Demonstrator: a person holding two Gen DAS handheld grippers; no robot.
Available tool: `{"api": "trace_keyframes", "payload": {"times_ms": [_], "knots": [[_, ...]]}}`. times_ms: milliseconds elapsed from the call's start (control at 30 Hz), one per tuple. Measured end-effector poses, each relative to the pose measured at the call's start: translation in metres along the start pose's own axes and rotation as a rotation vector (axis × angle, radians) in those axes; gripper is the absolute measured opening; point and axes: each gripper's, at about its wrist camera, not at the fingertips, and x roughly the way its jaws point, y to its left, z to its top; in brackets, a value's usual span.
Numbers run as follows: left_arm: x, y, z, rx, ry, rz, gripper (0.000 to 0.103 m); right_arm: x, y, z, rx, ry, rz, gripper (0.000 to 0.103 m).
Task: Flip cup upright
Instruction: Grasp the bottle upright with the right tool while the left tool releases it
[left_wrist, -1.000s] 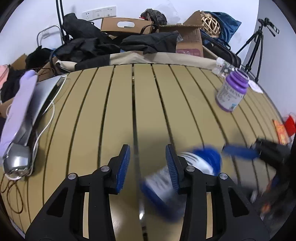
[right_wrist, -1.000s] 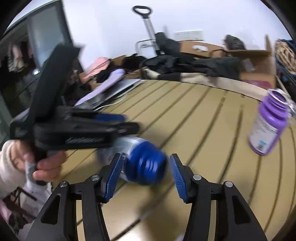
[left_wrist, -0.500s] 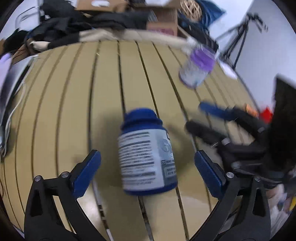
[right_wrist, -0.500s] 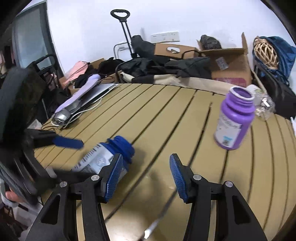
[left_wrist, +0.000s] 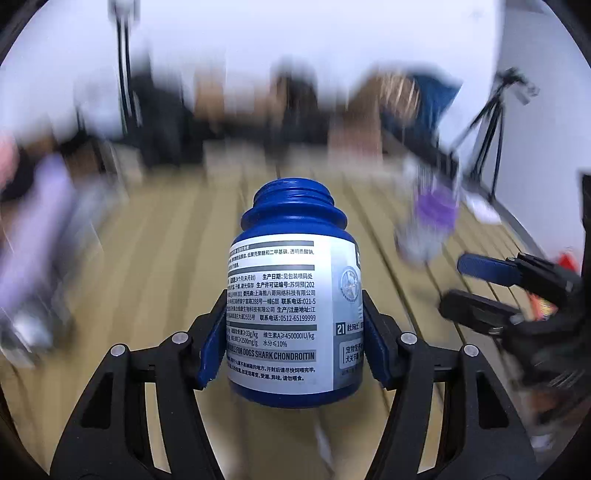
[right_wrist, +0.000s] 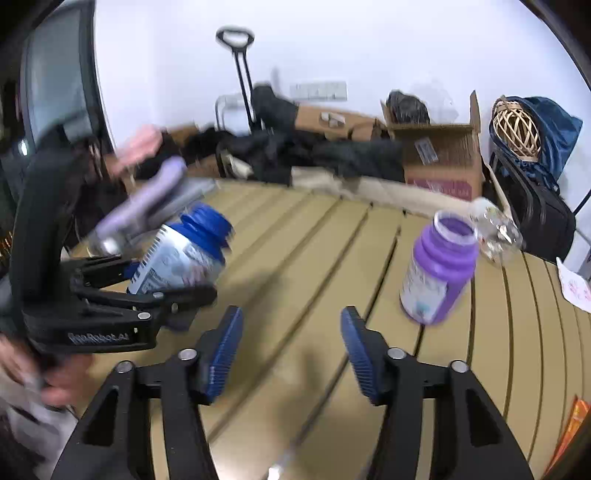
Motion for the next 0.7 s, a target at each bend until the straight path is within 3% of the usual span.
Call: {"api": "trace_keyframes", "payload": {"times_ms": [67, 133, 233, 300, 333, 367, 400, 467, 533, 567, 600, 633, 667, 700], "knots": [[-0.016, -0.002, 0.003, 0.059, -0.126, -0.011, 0.059, -0.011, -0.007, 0.02, 0.042, -0.062, 0.18, 0.081], [-0.022, 0.0, 0.006, 0.063, -0.182, -0.067, 0.059, -0.007, -0.011, 0.043, 0.061, -0.039, 0.32, 0.087], [-0.027, 0.001, 0.009, 0.076, -0.229, -0.136, 0.059, 0.022, -0.002, 0.067, 0.048, 0.083, 0.395, 0.087], [-0.028, -0.005, 0.009, 0.113, -0.257, -0.147, 0.059, 0.041, 0.004, 0.075, 0.063, 0.133, 0.499, 0.087], [-0.027, -0.005, 0.01, 0.121, -0.266, -0.158, 0.059, 0.047, 0.006, 0.077, 0.077, 0.137, 0.524, 0.086], [-0.028, -0.002, 0.009, 0.121, -0.27, -0.167, 0.059, 0.054, 0.008, 0.079, 0.091, 0.141, 0.543, 0.077], [-0.026, 0.0, 0.01, 0.116, -0.272, -0.161, 0.059, 0.059, 0.008, 0.081, 0.1, 0.143, 0.542, 0.068], [-0.022, 0.005, 0.012, 0.096, -0.259, -0.174, 0.061, 0.063, 0.011, 0.083, 0.076, 0.136, 0.523, 0.068], [-0.011, 0.015, 0.021, 0.086, -0.184, -0.266, 0.101, 0.059, 0.022, 0.084, -0.058, 0.091, 0.419, 0.068], [-0.003, 0.023, 0.027, 0.093, -0.121, -0.396, 0.102, 0.053, 0.031, 0.085, -0.174, 0.049, 0.376, 0.068], [0.006, 0.033, 0.036, 0.08, -0.09, -0.497, 0.094, 0.049, 0.036, 0.084, -0.227, 0.029, 0.368, 0.068], [0.009, 0.041, 0.04, 0.059, -0.104, -0.505, 0.071, 0.047, 0.041, 0.085, -0.287, 0.011, 0.352, 0.068], [0.016, 0.049, 0.049, 0.048, -0.096, -0.549, 0.063, 0.047, 0.046, 0.087, -0.354, -0.003, 0.32, 0.068], [0.02, 0.05, 0.054, 0.06, -0.086, -0.563, 0.062, 0.048, 0.046, 0.091, -0.363, -0.007, 0.315, 0.068]]}}
